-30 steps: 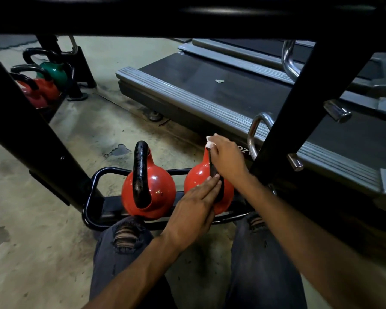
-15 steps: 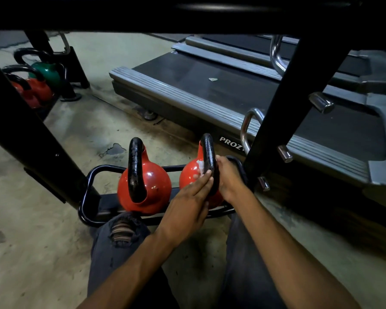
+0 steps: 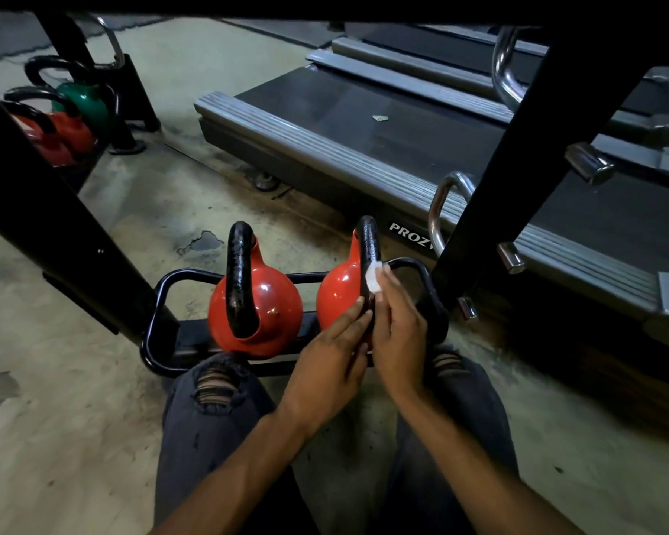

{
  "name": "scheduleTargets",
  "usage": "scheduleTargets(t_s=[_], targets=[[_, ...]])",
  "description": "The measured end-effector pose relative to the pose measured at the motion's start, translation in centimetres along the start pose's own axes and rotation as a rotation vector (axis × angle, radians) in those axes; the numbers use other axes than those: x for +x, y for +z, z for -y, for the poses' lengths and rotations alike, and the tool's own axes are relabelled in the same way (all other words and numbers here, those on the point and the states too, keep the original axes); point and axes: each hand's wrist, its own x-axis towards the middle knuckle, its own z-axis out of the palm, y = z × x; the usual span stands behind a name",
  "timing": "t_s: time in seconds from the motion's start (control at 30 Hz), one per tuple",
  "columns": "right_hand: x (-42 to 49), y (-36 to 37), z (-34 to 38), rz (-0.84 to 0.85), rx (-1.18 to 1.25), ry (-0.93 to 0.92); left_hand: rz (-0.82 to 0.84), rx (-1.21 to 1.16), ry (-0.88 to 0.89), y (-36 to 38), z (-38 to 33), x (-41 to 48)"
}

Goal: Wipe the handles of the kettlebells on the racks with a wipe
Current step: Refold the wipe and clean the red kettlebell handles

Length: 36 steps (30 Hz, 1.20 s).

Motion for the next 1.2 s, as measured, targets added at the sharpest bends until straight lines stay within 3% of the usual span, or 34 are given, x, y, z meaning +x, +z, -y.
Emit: scheduleTargets(t_s=[0.1,0.23,0.37,0.47,0.53,0.63,0.73,0.87,1.03,1.1,1.2], targets=[[4.9,-0.2,-0.3,0.205,-0.303,-0.325,-0.009,0.036,0.002,0.0,-0.3,-0.3],[10.0,-1.1,2.2,0.689,-1.001,-0.81,-0.006,0.082,0.009,0.1,-1.0,-0.9],[9.2,0.6,4.9,1.068,-1.414,-1.009,-0.035,0.13,-0.03,0.2,-0.3,-2.8],[8.8,0.1,4.3,1.002,-1.363,-1.09,-0.075,0.118,-0.071,-0.5,0.9,-3.6],[8.6,-1.2,2.7,0.843,-1.187,-1.19,-0.091,0.085,-0.078,-1.2,1.4,-3.2],[7.1,-3.2,-0.2,0.725,-0.965,-1.182,-0.104,0.069,-0.049,-2.4,1.0,-1.1],[5.0,-4.1,-2.3,0.598,-0.811,-1.056,-0.094,0.028,-0.022,-3.4,0.0,1.8],[1.4,-3.5,-2.8,0.294,-0.444,-0.715,-0.08,0.002,0.011,-4.2,0.1,5.0],[-0.1,-0.7,-0.4,0.043,0.0,0.15,0.061,0.134,0.0,-4.6,0.4,7.3],[3.0,0.1,0.0,0.053,0.151,0.354,0.133,0.178,0.015,-4.6,0.2,7.6],[9.0,1.1,1.0,0.099,0.642,0.783,0.177,0.302,0.062,-4.8,0.0,8.0]])
